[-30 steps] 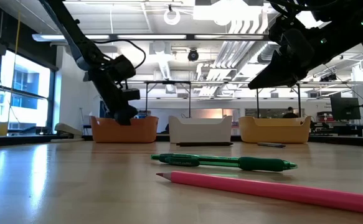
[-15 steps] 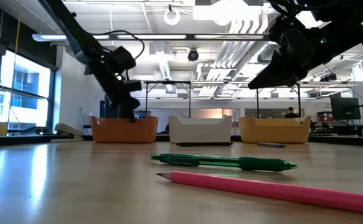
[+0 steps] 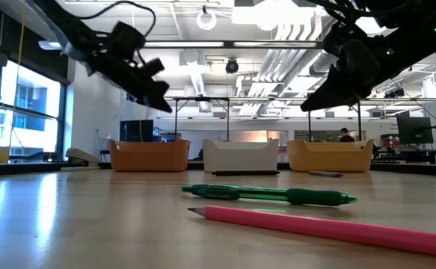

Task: Sort crayons/erasers/pens/pencils in bins
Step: Put the yellow pencil into the white bin

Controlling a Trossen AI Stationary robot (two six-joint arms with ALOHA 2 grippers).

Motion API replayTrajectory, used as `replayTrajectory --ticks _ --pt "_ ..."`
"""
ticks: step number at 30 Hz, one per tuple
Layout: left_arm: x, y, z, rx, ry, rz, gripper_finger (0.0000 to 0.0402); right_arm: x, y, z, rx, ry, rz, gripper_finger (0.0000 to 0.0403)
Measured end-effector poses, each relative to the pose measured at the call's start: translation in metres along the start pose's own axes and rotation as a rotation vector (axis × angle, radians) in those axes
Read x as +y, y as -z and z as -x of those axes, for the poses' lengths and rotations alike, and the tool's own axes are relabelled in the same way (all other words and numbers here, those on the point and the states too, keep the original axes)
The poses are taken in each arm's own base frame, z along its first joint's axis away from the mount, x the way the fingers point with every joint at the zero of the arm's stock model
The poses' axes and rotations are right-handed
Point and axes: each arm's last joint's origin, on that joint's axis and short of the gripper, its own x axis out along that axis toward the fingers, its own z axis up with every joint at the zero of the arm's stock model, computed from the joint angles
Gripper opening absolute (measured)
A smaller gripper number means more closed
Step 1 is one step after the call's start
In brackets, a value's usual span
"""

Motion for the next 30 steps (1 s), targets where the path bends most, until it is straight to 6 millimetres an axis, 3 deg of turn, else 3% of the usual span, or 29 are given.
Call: replayTrajectory --ticks 15,22,30 --pt "-0.087 0.023 0.069 -0.374 0.370 -0.007 0.0000 0.001 -0.004 0.000 -0.039 -0.024 -0.052 0.0000" --pt "-0.121 0.031 0.088 -0.414 0.540 -0.006 0.0000 0.007 -0.004 0.003 -0.047 -0.058 -0.045 0.0000" --pt "-0.145 0.033 0.105 -0.429 0.667 -0.030 0.0000 0.022 -0.007 0.010 -0.089 -0.088 -0.031 0.0000"
